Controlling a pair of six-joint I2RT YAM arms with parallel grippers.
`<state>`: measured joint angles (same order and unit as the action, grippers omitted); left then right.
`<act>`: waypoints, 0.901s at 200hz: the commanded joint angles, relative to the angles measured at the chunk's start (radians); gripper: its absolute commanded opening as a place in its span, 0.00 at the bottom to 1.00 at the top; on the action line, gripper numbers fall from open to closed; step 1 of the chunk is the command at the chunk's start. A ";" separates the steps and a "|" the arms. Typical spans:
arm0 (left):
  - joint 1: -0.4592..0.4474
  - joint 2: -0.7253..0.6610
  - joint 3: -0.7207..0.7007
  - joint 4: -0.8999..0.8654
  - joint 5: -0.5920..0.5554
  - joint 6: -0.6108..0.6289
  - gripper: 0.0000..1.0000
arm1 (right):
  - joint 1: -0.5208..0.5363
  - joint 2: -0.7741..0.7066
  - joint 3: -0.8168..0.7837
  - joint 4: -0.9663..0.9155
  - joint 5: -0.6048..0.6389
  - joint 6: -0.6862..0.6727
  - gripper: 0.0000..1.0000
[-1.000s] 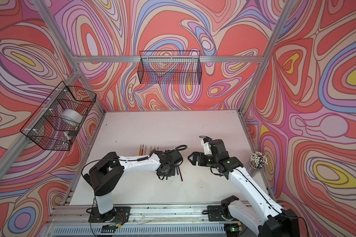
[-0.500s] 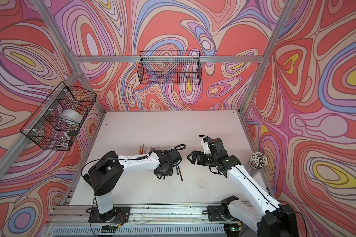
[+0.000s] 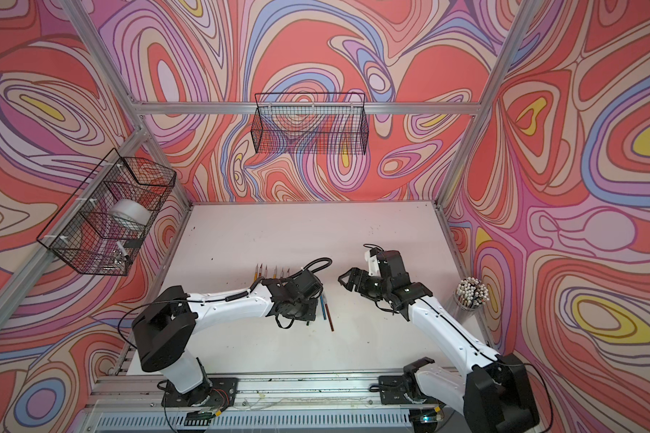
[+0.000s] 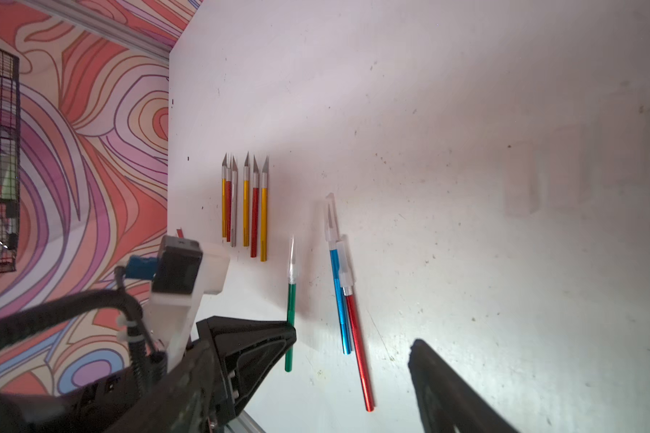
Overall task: Remove protective caps from carving knives
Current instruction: Pick up the carving knife from the center of the board, then remove the protective sleeve from the carving knife.
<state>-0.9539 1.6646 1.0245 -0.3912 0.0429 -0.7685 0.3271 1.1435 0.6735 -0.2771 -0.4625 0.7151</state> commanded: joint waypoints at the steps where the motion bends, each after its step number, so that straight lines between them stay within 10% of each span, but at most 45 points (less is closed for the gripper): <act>1: 0.006 -0.066 -0.054 0.161 0.068 0.052 0.06 | -0.002 0.034 -0.021 0.115 -0.030 0.067 0.73; 180: 0.007 -0.105 -0.126 0.312 0.185 0.091 0.03 | 0.102 0.212 0.057 0.190 0.010 0.093 0.39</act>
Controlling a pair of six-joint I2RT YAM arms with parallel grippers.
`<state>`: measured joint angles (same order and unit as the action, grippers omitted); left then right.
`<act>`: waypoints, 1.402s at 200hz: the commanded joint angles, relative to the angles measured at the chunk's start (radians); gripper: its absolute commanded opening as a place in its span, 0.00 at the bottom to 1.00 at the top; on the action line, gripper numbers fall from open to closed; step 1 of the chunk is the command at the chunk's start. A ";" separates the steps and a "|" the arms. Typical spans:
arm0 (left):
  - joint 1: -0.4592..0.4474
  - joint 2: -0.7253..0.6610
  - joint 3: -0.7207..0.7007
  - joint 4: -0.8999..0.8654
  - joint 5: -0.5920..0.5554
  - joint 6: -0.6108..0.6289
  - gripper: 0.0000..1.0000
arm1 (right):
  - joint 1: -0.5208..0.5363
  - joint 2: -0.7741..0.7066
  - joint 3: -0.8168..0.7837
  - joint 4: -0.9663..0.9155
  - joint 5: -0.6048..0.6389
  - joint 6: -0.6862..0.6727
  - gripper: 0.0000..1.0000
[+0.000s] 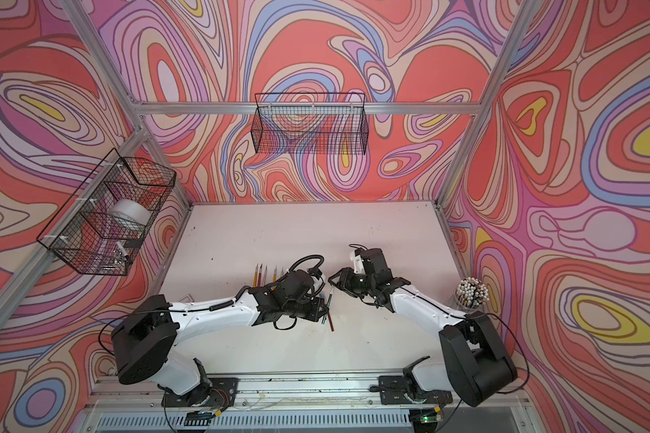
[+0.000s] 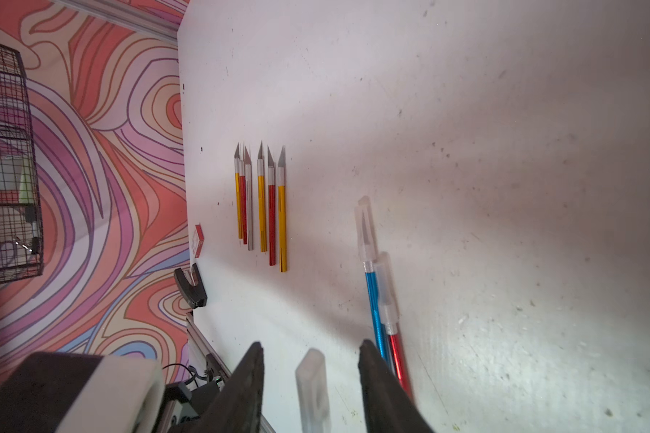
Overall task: Remove protective caps from carving knives
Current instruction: Remove the protective sleeve from the carving knife.
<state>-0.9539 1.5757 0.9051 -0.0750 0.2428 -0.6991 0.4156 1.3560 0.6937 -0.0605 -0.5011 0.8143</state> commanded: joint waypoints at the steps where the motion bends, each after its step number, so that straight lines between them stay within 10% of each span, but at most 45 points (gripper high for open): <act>1: 0.006 -0.016 -0.006 -0.006 -0.015 0.023 0.03 | 0.016 -0.001 0.040 -0.033 0.053 -0.007 0.38; 159: 0.004 -0.001 0.019 -0.054 -0.044 0.027 0.04 | 0.088 0.050 0.142 -0.179 0.203 -0.003 0.06; 280: 0.004 0.038 0.022 -0.017 -0.005 0.005 0.25 | 0.088 0.035 0.132 -0.145 0.154 -0.001 0.03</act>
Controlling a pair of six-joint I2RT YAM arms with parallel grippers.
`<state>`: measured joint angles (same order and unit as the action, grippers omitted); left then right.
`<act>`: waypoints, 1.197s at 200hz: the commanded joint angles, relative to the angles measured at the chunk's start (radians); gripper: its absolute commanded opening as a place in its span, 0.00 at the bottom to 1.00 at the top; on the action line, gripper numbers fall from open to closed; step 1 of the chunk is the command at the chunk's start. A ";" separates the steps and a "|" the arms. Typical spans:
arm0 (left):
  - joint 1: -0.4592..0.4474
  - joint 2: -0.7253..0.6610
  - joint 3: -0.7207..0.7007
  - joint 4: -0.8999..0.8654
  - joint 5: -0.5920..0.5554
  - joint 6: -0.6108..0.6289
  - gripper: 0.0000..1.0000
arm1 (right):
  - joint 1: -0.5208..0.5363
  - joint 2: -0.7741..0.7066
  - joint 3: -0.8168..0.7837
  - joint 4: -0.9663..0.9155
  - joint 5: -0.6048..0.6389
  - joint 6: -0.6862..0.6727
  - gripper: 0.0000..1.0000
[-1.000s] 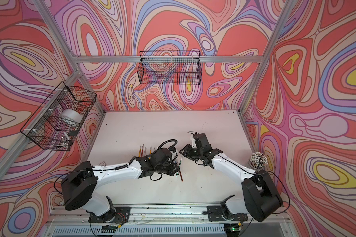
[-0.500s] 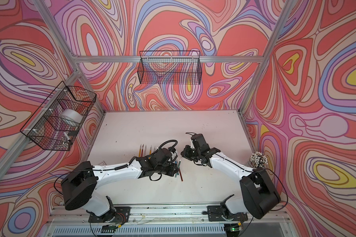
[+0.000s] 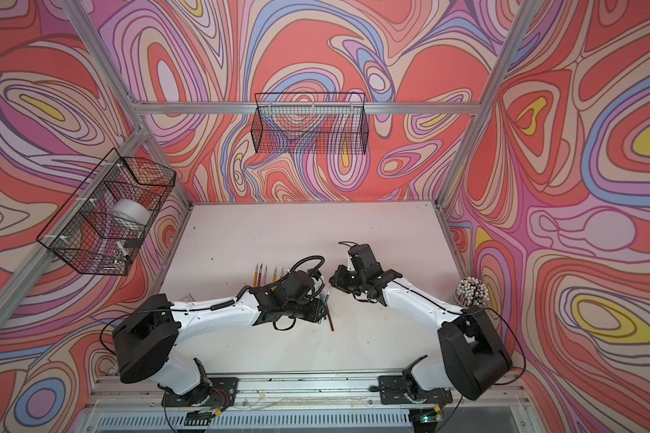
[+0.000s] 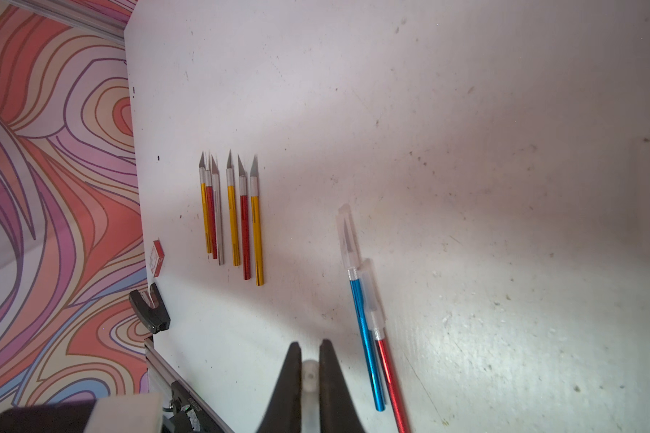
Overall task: Remove protective caps from carving knives
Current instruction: Remove the protective sleeve from the carving knife.
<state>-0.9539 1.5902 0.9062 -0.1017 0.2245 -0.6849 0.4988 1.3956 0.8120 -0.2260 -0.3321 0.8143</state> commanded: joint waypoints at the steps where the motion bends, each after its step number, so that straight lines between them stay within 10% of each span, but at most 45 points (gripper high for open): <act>1: 0.004 0.023 0.021 0.009 0.013 -0.009 0.24 | 0.004 -0.005 0.013 0.021 -0.015 -0.001 0.03; 117: 0.004 0.002 0.030 -0.001 0.016 0.017 0.02 | 0.006 0.019 0.015 0.046 -0.042 0.006 0.37; 239: 0.004 0.003 0.015 0.030 0.044 0.011 0.00 | 0.005 0.027 0.016 0.056 -0.014 0.017 0.09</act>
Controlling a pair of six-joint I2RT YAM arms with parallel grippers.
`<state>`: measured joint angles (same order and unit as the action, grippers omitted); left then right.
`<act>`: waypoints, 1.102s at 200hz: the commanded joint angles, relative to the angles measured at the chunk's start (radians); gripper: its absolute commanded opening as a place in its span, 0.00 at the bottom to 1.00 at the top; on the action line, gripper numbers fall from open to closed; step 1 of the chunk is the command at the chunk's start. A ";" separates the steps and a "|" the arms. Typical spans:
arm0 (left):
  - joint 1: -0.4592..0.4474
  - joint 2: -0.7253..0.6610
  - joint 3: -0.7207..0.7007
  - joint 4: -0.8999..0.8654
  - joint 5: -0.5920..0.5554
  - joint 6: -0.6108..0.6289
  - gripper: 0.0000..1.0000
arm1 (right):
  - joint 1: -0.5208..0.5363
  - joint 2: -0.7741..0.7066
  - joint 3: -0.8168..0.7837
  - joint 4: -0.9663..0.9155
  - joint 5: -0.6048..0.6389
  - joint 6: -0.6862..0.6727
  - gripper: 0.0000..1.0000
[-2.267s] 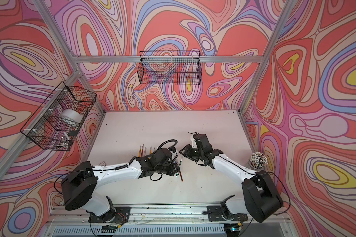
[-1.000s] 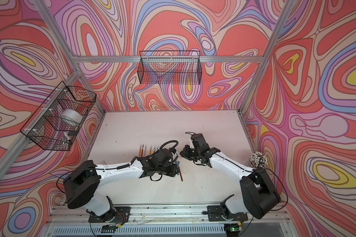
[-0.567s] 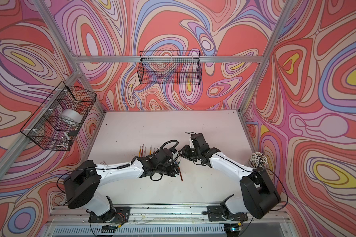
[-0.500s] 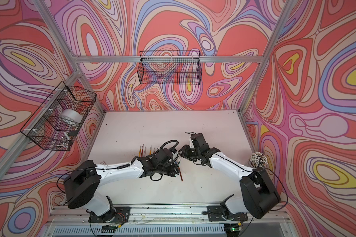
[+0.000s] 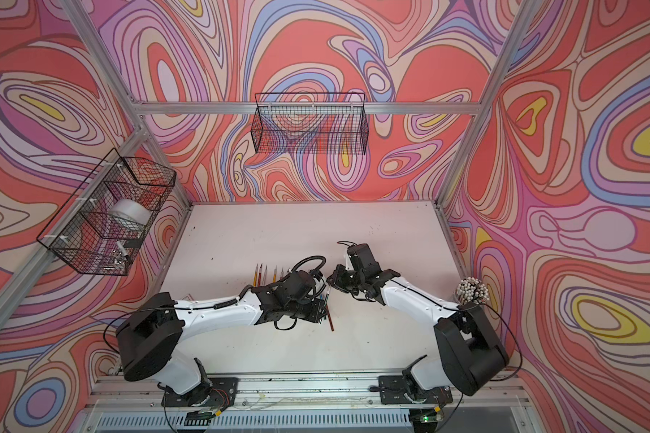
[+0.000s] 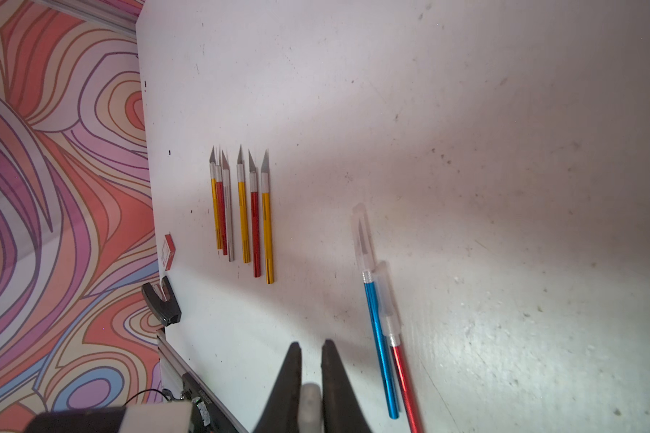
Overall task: Remove protective caps from carving knives
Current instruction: Remove the protective sleeve from the carving knife.
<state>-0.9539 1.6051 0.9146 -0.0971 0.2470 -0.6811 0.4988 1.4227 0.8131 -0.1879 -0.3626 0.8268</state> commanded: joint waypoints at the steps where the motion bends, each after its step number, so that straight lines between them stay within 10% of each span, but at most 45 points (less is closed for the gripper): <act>1: 0.004 -0.012 0.006 0.026 0.021 0.008 0.00 | 0.005 0.000 0.015 0.018 0.018 0.004 0.09; 220: 0.001 -0.033 -0.036 0.024 0.044 0.008 0.00 | -0.113 0.067 0.167 0.065 0.147 -0.066 0.05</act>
<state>-0.9535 1.5906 0.8886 -0.0540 0.2733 -0.6811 0.3920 1.4700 0.9535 -0.1352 -0.2417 0.7979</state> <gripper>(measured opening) 0.107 0.098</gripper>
